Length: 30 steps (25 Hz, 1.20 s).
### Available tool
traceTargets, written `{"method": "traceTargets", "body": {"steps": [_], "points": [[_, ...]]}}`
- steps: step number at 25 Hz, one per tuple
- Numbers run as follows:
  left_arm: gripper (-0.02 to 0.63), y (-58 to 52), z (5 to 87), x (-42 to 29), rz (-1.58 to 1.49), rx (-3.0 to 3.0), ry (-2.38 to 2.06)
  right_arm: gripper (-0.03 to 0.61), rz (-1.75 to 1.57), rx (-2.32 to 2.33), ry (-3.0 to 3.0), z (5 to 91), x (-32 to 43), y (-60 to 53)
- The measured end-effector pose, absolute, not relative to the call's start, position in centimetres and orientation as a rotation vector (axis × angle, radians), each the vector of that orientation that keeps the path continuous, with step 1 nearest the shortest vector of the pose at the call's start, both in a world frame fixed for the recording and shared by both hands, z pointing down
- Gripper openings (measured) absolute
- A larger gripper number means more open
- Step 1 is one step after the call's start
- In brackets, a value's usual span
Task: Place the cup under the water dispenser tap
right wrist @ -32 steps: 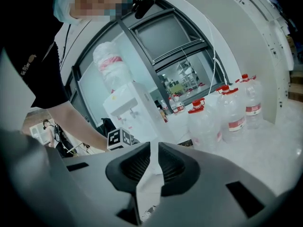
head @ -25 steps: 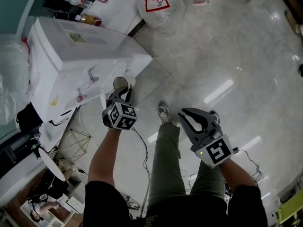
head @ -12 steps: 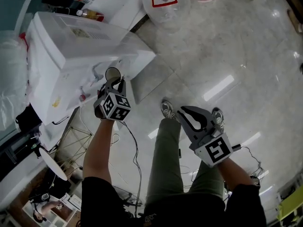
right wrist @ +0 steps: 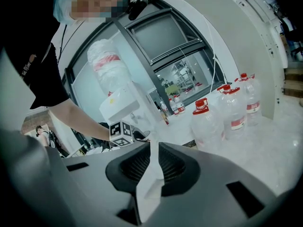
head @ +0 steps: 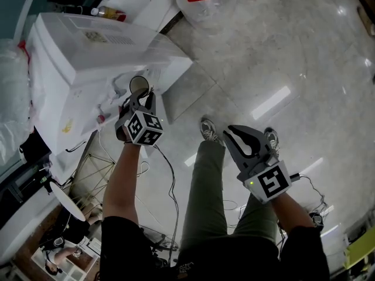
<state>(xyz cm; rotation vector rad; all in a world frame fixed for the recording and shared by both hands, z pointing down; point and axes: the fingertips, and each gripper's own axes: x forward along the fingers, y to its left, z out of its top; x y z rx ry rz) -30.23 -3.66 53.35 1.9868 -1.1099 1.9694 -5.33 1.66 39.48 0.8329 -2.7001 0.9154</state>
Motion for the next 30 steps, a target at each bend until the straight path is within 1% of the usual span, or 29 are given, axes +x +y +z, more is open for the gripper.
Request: {"method": "traceTargets", "body": {"steps": [4, 8, 12, 23, 30], "points": [[0.102, -3.8, 53.1, -30.4, 2.013, 1.975, -1.172, 0.047, 0.91, 0.83, -2.708, 39.2, -5.3, 1.7], [0.158, -3.9, 52.4, -30.0, 1.951, 1.978, -1.235, 0.046, 0.902, 0.821, -2.713, 38.7, -5.0, 1.9], [0.184, -3.8, 51.3, -29.6, 1.905, 1.981, -1.3, 0.046, 0.882, 0.794, -2.721, 38.0, -4.6, 2.3], [0.196, -0.3, 45.2, -27.0, 1.646, 1.929, -1.527, 0.047, 0.799, 0.637, -2.791, 33.1, -3.7, 2.8], [0.195, 2.4, 36.6, -25.5, 1.44, 1.878, -1.769, 0.046, 0.735, 0.501, -2.819, 27.3, -3.1, 4.2]]}}
